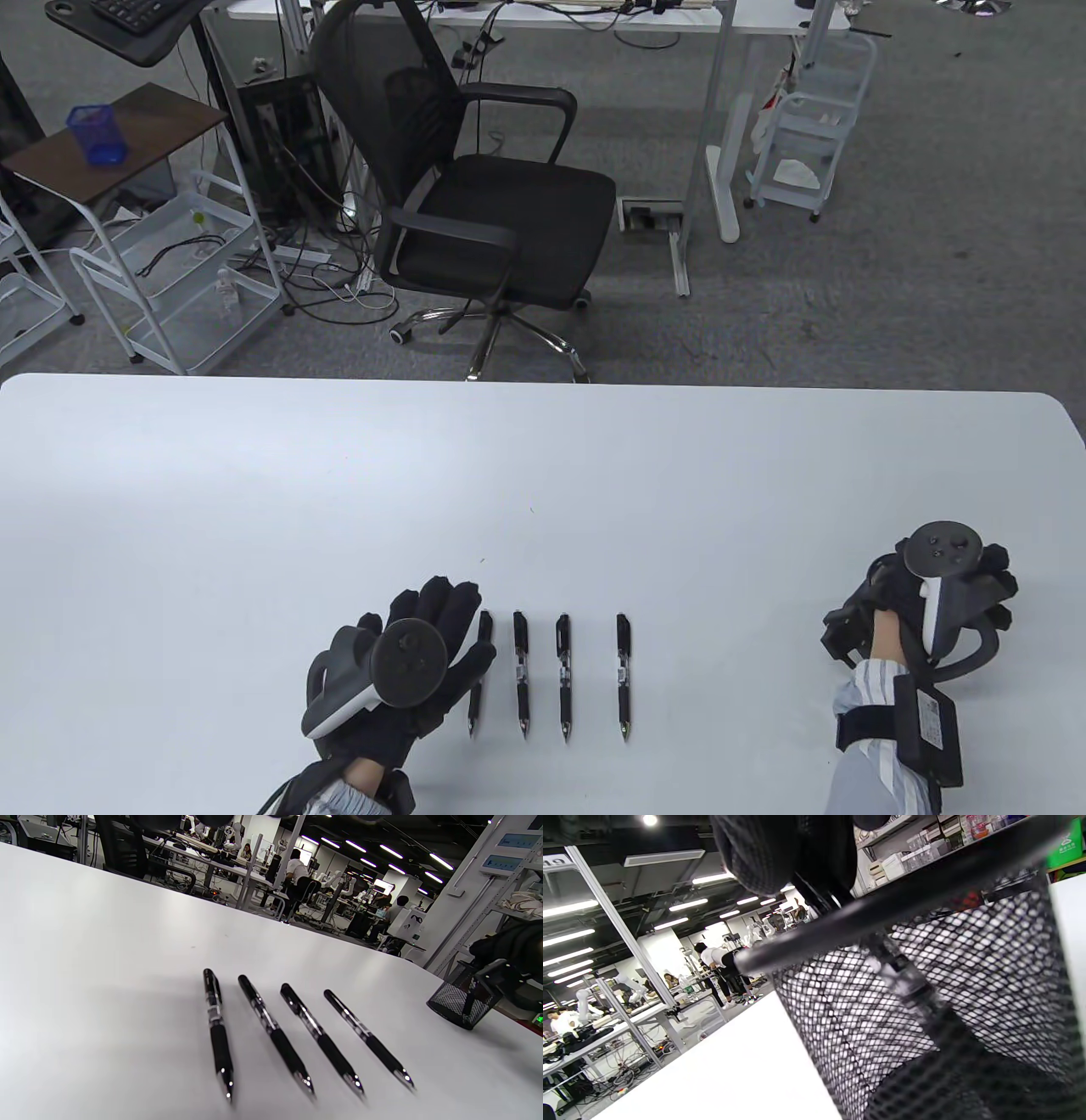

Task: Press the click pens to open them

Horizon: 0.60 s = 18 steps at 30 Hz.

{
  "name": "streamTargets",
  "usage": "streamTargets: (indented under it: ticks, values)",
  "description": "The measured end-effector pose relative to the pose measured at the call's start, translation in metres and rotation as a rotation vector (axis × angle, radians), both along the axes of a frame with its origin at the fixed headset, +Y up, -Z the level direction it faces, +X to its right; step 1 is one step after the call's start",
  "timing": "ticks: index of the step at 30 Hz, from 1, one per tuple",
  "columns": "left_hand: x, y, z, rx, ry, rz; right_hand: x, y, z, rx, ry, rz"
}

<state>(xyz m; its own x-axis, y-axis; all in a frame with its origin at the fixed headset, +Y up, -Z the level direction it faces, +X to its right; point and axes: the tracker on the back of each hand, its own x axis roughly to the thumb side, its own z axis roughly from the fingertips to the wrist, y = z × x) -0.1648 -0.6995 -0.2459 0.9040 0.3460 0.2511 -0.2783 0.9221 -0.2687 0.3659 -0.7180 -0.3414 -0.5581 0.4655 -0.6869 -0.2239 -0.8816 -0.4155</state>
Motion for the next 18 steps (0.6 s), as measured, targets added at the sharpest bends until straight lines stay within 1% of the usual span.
streamTargets:
  ticks: [5,9,13,18]
  values:
    - [0.002,0.0,0.001,0.001,-0.011,0.003,-0.01,0.017,0.007,0.033,0.036,0.03]
    - [0.004,0.0,0.002,-0.001,-0.025,0.016,-0.029,0.04,0.013,0.058,0.088,0.109]
    - [0.004,0.0,0.003,0.001,-0.038,0.029,-0.057,0.072,0.022,0.109,0.183,0.207]
    - [0.005,0.0,0.006,0.0,-0.05,0.045,-0.096,0.111,0.04,0.202,0.3,0.275]
